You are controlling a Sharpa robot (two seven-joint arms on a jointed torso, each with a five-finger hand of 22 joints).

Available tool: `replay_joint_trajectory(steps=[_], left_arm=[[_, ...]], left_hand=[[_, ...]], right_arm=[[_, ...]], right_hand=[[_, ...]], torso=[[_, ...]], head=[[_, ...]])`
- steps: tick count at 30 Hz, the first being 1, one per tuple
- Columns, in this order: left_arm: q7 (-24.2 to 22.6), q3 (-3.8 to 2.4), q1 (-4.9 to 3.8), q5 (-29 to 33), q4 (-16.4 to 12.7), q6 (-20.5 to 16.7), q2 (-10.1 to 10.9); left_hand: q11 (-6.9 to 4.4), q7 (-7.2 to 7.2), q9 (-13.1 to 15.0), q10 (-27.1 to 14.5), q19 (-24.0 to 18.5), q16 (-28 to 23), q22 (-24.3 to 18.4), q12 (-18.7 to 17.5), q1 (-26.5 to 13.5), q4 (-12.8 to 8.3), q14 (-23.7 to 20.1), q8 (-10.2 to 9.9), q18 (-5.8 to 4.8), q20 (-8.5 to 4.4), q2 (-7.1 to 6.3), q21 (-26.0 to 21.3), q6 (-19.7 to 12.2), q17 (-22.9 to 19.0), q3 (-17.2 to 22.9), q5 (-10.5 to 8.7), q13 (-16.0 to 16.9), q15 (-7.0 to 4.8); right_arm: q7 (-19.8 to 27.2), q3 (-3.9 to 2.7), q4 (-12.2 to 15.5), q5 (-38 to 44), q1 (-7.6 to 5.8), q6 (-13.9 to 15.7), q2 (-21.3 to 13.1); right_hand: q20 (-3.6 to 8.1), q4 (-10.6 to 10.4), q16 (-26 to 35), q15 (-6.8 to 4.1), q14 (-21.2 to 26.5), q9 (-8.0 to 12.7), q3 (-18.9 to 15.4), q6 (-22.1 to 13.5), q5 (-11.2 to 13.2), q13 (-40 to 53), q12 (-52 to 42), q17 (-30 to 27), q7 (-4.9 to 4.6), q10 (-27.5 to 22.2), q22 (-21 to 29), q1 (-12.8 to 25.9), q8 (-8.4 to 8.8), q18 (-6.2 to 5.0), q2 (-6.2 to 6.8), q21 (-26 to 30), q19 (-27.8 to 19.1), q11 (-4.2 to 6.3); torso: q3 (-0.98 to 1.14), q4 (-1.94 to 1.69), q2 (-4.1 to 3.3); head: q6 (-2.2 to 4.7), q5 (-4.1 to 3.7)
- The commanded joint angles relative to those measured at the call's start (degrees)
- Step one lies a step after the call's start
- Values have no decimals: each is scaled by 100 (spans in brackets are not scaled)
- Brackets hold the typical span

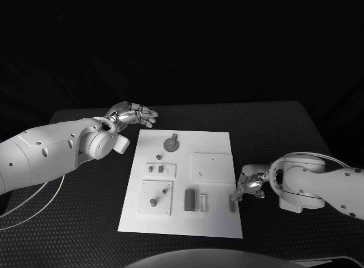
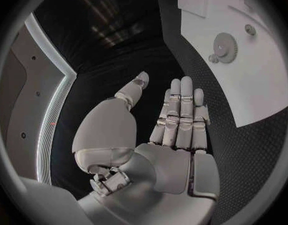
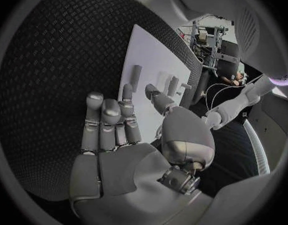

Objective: Assemble the parts on the task board

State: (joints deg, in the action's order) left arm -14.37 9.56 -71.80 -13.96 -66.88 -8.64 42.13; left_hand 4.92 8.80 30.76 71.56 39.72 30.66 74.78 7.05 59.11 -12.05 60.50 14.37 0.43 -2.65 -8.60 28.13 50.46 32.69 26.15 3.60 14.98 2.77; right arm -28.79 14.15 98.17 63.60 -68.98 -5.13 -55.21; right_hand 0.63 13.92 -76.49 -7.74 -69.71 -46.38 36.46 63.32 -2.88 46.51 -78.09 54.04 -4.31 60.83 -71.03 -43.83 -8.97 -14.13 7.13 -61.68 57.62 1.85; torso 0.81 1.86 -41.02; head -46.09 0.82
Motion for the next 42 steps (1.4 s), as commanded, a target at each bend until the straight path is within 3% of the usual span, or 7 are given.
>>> replay_joint_trajectory(steps=[1, 7, 14, 23, 28, 37, 42], left_arm=[[-44, -3, -3, 10, -27, 71, -4], [-43, -3, -3, 9, -39, 73, 6], [-43, -3, -3, 9, -40, 77, 13], [-47, -3, -3, 9, -48, 83, 29], [-39, -3, -3, 9, -50, 96, 43], [-37, -3, -3, 9, -54, 99, 66], [-36, -3, -3, 9, -59, 95, 77]], left_hand=[[14, 38, -5, -34, 18, -8, 9, -17, -10, 27, 18, 33, -43, 8, 35, -32, 17, 9, -20, -12, -6, 11], [14, 38, -6, -35, 18, -10, 11, -16, -12, 29, 19, 34, -43, 9, 35, -34, 17, 11, -20, -12, -6, 11], [15, 39, -7, -36, 19, -12, 13, -16, -15, 31, 20, 34, -43, 9, 36, -36, 17, 14, -21, -12, -6, 11], [15, 38, -8, -38, 19, -16, 16, -15, -10, 30, 20, 35, -43, 9, 37, -39, 16, 18, -19, -11, -7, 11], [15, 38, -8, -38, 19, -16, 16, -15, -10, 30, 20, 35, -43, 9, 38, -39, 16, 18, -19, -11, -7, 11], [15, 40, -9, -38, 20, -19, 18, -15, -9, 30, 20, 35, -43, 9, 39, -41, 16, 21, -19, -12, -7, 11], [15, 41, -10, -38, 21, -20, 19, -14, -9, 30, 20, 35, -43, 9, 39, -42, 15, 22, -19, -12, -7, 11]], right_arm=[[-211, 3, 4, -67, 73, 38, 43], [-210, 3, -5, -61, 189, 139, 146], [-166, 3, -56, 61, 263, 226, 245], [-229, 3, -192, 569, 463, 241, 434], [-372, 2, -202, 838, 533, 463, 551], [-373, 2, -127, 1344, 604, 299, 661], [-303, 2, -71, 1891, 619, 257, 681]], right_hand=[[18, 25, 26, 22, -19, 19, 23, -17, 8, 14, 44, 13, -13, 50, 5, -4, 33, -87, -86, -22, 20, -1], [17, 41, 42, 47, -35, 118, 67, -76, 8, 53, 59, 37, -48, 80, 5, 74, 108, -87, -112, -27, 19, -34], [17, 21, 54, 55, -44, 168, 104, -62, 8, 77, 73, 53, -53, 91, 7, 145, 123, -87, -68, -30, 24, -41], [24, 38, 63, 54, -55, 207, 165, -34, 8, 106, 80, 70, -49, 107, 9, 148, 125, -87, -14, -35, 31, -37], [25, 44, 64, 53, -56, 210, 172, -31, 9, 110, 80, 72, -49, 109, 9, 143, 124, -87, -6, -36, 32, -37], [44, 133, 78, 49, -86, 267, 313, -3, 8, 163, 98, 104, -44, 132, 11, -8, 124, -87, 164, -55, 65, -32], [55, 231, 114, 59, -80, 324, 560, -57, 8, 201, 137, 126, -65, 127, 20, -377, 156, -87, 419, -49, 58, -50]], torso=[[1, 1, -1], [6, -3, -1], [3, -10, -3], [2, -13, -3], [3, -3, 0], [0, 0, 0], [-2, -3, 3]], head=[[-12, 1], [-31, 8], [-48, -2], [-60, 27], [-70, 49], [-86, 57], [-80, 51]])
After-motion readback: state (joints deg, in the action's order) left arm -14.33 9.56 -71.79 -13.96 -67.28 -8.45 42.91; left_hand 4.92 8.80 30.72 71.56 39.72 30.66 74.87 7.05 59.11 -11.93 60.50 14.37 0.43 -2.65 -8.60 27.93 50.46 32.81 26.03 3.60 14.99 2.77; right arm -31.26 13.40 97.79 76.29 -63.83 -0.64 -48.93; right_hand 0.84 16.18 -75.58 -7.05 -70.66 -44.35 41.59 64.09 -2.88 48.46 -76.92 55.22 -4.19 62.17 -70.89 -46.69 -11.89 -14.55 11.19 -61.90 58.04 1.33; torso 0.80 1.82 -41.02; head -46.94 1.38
